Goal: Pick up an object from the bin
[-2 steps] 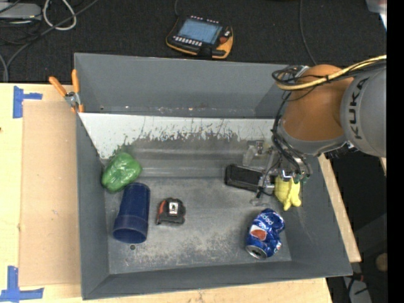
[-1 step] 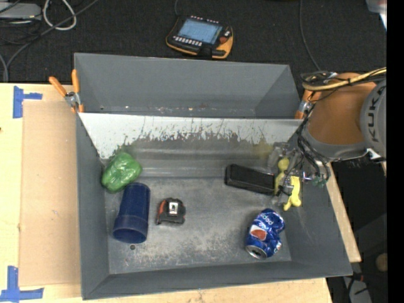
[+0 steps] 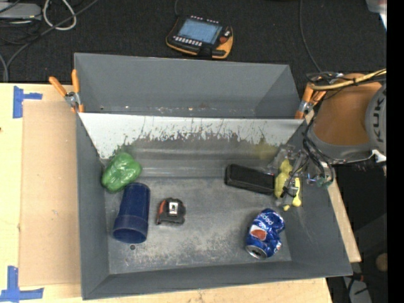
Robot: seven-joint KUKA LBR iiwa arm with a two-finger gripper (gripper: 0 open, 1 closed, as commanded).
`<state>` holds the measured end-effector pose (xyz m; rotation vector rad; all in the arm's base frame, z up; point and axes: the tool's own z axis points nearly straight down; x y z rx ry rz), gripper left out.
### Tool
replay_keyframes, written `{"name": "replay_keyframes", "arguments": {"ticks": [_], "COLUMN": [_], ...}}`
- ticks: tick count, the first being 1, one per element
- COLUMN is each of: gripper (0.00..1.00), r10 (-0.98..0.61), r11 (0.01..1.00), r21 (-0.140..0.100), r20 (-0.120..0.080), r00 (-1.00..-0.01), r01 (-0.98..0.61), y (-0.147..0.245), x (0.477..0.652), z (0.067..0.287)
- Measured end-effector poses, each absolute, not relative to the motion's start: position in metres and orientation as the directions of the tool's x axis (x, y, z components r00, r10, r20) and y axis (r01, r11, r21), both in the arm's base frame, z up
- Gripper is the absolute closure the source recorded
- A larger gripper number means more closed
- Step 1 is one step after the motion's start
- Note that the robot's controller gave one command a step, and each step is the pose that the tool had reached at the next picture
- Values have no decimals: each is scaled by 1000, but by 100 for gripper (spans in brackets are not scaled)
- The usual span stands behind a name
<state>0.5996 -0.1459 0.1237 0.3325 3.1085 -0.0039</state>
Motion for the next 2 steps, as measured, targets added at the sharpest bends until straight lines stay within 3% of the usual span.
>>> {"name": "replay_keyframes", "arguments": {"ticks": [1,2], "gripper": [0,0], "r10": [-247,95], "r11": [969,995], "r21": [-9,0], "r20": [-20,-21], "r00": [-969,-995], "r01": [-247,95], "y": [-125,-140], "x": [548,583], "z": [113,173]}}
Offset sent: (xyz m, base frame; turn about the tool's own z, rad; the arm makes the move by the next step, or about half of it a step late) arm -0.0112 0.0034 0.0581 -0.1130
